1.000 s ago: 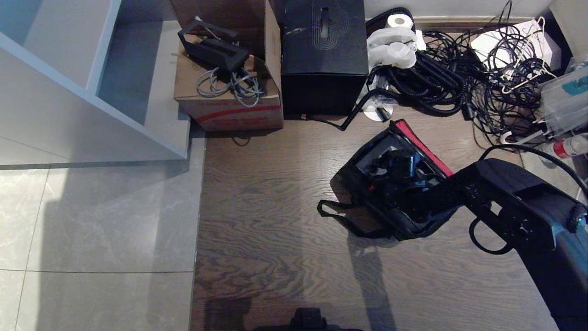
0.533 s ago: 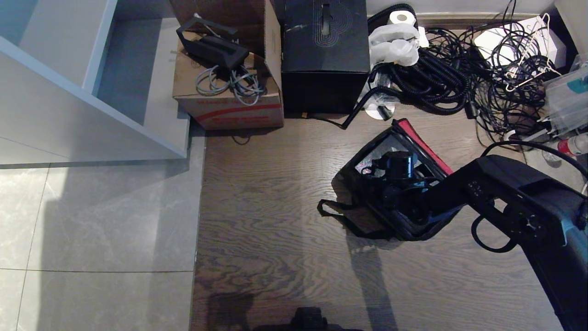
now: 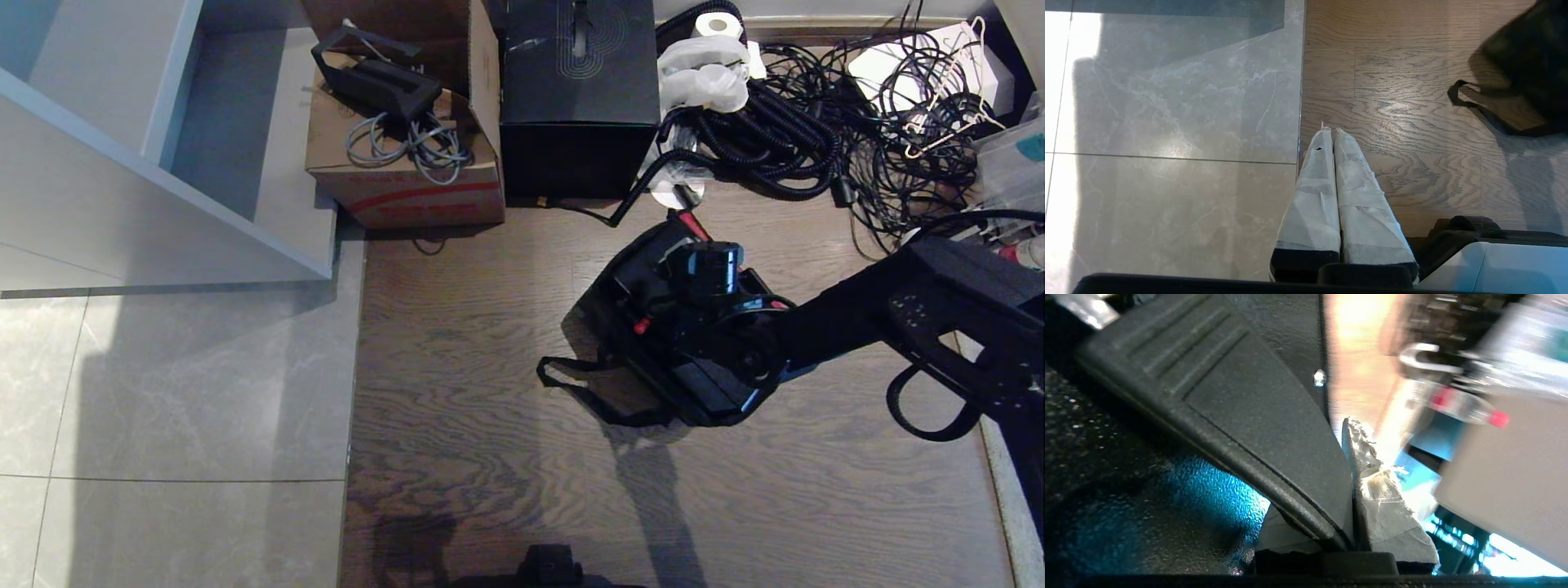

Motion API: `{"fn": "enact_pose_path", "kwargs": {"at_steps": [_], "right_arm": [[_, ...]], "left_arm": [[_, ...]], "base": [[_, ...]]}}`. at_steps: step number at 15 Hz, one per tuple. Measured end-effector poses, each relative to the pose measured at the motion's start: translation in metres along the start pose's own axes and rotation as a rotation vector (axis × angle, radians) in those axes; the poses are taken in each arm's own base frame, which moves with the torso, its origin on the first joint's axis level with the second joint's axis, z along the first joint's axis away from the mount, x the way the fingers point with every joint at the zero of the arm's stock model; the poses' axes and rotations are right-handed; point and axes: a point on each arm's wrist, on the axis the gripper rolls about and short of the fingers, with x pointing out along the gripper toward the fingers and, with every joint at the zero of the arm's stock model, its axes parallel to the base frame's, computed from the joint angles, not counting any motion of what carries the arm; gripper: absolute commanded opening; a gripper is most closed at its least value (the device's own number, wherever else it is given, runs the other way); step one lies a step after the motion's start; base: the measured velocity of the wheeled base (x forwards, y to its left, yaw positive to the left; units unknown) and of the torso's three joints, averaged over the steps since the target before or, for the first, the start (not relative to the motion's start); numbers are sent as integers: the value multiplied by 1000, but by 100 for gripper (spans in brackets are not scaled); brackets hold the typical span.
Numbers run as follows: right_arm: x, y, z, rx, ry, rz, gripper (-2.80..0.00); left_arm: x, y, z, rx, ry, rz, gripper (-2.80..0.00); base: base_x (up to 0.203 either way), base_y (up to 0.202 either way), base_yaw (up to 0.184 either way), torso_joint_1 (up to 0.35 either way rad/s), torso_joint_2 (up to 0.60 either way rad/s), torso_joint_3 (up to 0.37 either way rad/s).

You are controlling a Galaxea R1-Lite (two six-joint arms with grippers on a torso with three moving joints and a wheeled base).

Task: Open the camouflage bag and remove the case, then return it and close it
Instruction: Lift the black box, then release the handle

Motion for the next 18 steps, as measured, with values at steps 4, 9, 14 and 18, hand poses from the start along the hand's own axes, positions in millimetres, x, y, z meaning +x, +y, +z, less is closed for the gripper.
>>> {"fn": "enact_pose_path", "kwargs": {"at_steps": [4,9,14,18], "right_arm": [[-29,-44,14,18,-37,3,-280],[-56,-82,20,30,-68,17,-280],[-29,-129,3,19,31,-57,-280],[-5,-173,-10,-1,135,-130,-280]], "left_arm": [[0,0,0,-1,0,0,-280],[0,0,0,-1,0,0,-280],[0,0,0,-1,0,0,-280],[0,0,0,-1,0,0,-280]], "base": [[0,0,0,0,0,0],[0,0,0,0,0,0],[0,0,0,0,0,0],[0,0,0,0,0,0]]}}
